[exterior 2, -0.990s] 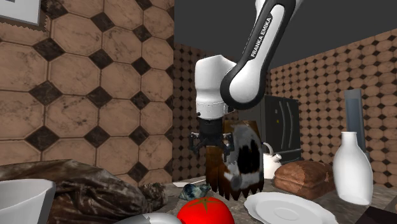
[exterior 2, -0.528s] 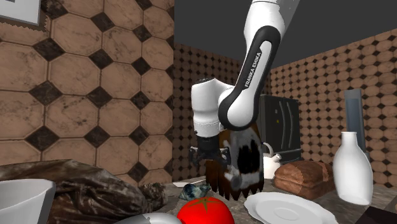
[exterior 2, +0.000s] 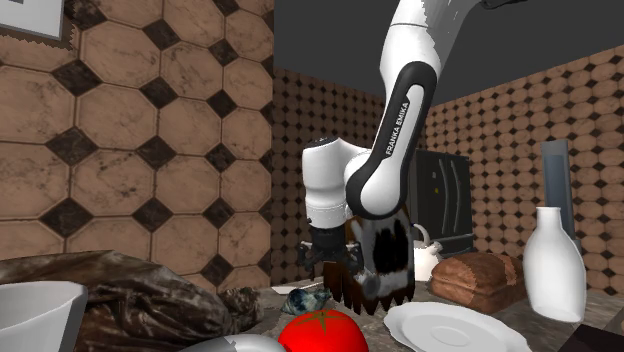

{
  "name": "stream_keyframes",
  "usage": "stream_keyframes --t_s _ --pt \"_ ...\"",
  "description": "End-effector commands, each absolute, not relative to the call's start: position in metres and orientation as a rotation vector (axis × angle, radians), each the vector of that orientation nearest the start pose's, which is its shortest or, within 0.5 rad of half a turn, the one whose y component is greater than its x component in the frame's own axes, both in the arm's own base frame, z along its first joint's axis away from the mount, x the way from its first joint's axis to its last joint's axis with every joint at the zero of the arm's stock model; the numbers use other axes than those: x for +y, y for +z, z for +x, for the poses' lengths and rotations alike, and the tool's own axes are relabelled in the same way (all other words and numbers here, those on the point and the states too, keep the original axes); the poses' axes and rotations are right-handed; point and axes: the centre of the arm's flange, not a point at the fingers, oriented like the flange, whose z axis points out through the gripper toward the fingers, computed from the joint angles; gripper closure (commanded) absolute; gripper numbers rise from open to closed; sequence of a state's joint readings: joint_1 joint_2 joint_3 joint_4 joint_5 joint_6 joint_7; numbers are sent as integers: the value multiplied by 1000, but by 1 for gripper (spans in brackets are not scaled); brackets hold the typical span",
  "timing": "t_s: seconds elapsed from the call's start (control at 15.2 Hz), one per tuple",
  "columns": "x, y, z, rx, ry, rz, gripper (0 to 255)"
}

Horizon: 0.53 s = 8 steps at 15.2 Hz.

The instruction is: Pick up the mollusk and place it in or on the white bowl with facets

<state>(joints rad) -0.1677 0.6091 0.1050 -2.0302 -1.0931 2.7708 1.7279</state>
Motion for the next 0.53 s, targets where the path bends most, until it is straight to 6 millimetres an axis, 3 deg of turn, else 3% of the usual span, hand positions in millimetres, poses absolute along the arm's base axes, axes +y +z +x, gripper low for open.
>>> stream_keyframes --t_s 0.0,0.2,0.26,0.46 --pt "2 146 589 1277 -634 -2978 0" --pt "2 146 589 1277 -634 -2978 0" --pt "2 146 589 1277 -634 -2978 255" --pt "2 146 589 1277 -634 -2978 255"
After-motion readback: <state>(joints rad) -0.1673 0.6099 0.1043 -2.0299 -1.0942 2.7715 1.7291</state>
